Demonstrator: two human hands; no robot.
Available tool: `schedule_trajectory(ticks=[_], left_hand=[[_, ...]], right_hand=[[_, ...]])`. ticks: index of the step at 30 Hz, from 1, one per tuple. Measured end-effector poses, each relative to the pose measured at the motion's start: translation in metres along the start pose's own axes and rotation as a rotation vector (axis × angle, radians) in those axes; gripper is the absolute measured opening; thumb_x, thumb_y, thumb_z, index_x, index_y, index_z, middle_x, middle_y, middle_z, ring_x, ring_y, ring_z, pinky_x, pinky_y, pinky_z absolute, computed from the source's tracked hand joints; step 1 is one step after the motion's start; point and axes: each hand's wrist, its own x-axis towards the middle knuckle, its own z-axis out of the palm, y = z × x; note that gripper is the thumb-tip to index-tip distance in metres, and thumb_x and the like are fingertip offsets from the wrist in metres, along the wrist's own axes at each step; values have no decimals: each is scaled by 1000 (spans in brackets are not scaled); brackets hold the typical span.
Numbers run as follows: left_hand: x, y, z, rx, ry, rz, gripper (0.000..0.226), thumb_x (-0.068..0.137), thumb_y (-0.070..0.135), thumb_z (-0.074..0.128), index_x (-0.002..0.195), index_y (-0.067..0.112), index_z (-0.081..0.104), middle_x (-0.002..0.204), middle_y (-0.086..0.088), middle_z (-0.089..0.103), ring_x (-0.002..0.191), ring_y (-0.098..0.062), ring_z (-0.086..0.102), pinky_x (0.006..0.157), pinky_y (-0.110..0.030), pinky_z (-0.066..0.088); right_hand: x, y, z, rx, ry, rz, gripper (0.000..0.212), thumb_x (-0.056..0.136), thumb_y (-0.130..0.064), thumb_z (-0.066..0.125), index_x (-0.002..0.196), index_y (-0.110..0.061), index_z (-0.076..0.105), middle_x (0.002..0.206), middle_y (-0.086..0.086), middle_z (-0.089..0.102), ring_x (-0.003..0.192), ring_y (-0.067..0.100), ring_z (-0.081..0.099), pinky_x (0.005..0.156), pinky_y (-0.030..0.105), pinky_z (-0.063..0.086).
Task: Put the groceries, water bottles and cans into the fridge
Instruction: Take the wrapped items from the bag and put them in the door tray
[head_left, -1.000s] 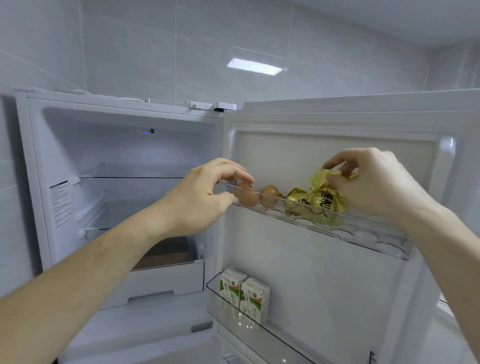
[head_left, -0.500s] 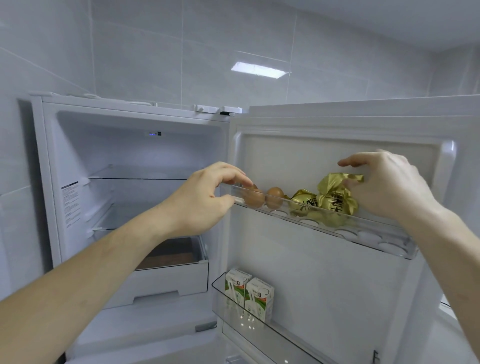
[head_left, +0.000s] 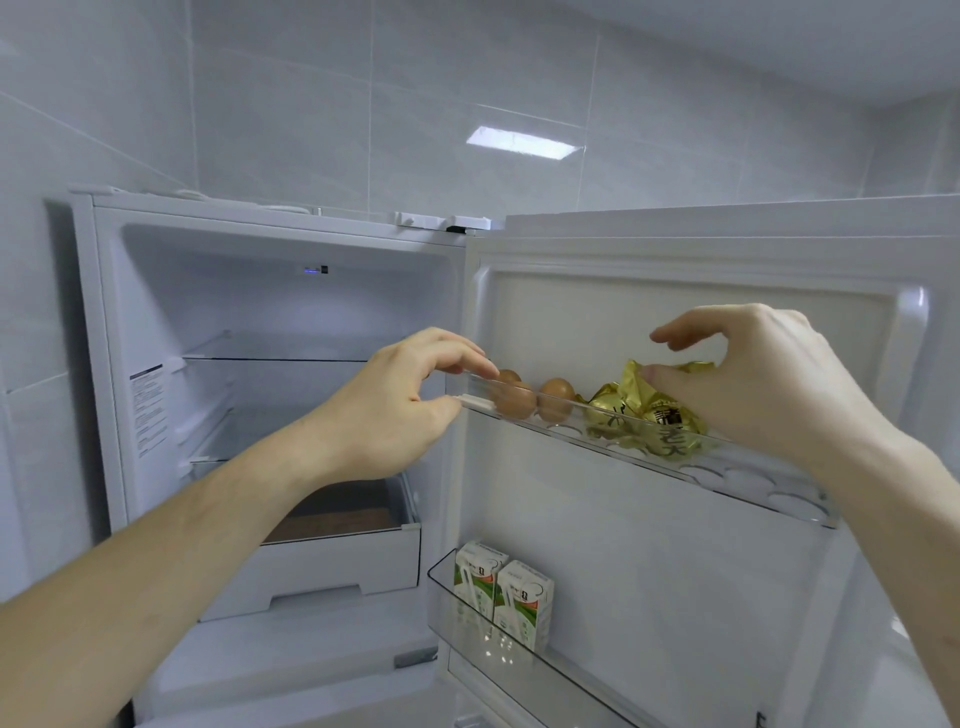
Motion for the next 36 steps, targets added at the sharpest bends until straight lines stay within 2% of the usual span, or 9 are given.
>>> schedule_trajectory(ticks=[3, 6, 9, 12, 20, 23, 28, 33, 36], left_hand=[[1, 1, -1, -10, 4, 5, 45, 92, 0, 56, 115, 36, 69, 126, 24, 58, 123, 8, 50, 96, -4, 35], [4, 4, 0, -16, 8, 22, 46, 90, -2, 56, 114, 35, 70, 125, 23, 59, 122, 7, 50, 93, 1, 33], [7, 8, 3, -26, 3, 36, 45, 90, -3, 56, 113, 33, 70, 124, 21, 59, 121, 6, 52, 93, 1, 32], [12, 11, 9, -44, -5, 38, 44, 90, -3, 56, 113, 33, 70, 124, 20, 59, 119, 3, 54, 92, -1, 35], [24, 17, 22, -68, -37, 31, 46, 89, -1, 55, 113, 34, 70, 126, 20, 59, 121, -3, 54, 100, -17, 40], [27, 21, 25, -69, -44, 36, 44, 90, 0, 56, 113, 36, 69, 126, 21, 58, 122, -3, 53, 101, -18, 41], [30, 25, 29, -78, -46, 39, 44, 92, 1, 55, 113, 37, 68, 126, 24, 56, 120, 2, 51, 97, -15, 41], [32, 27, 32, -79, -44, 46, 43, 94, 2, 55, 113, 37, 68, 127, 25, 56, 120, 3, 51, 96, -14, 40], [25, 25, 30, -37, -18, 60, 43, 94, 1, 56, 117, 35, 68, 128, 24, 55, 123, 5, 50, 98, -7, 36]], right_hand=[[-2, 3, -6, -20, -68, 19, 9, 83, -52, 73, 85, -43, 74, 89, -17, 63, 85, 22, 58, 72, 33, 47], [5, 12, -7, -54, -70, 21, 17, 89, -45, 68, 74, -39, 72, 89, -11, 70, 74, 24, 59, 68, 34, 49], [19, 24, -7, -74, -39, 55, 20, 97, -40, 60, 81, -33, 70, 92, -6, 69, 79, 29, 60, 76, 39, 54], [31, 33, -8, -129, -60, 80, 21, 101, -37, 54, 87, -29, 67, 92, 0, 66, 81, 32, 60, 75, 38, 53], [37, 48, -7, -289, -165, 166, 25, 104, -34, 47, 106, -20, 67, 99, 11, 63, 91, 39, 59, 83, 42, 54], [35, 44, -8, -287, -111, 142, 17, 98, -28, 54, 109, -27, 67, 109, 5, 67, 98, 35, 60, 83, 40, 53], [26, 37, -7, -192, -6, 85, 35, 93, -30, 68, 127, -34, 63, 124, -5, 62, 115, 28, 57, 81, 34, 40], [15, 27, 0, -126, 5, -41, 29, 96, -29, 63, 122, -40, 65, 129, -11, 57, 115, 24, 57, 84, 36, 44], [-2, 8, 12, 7, -24, -186, 26, 93, -31, 64, 116, -43, 65, 124, -21, 53, 96, 12, 64, 90, 37, 51]])
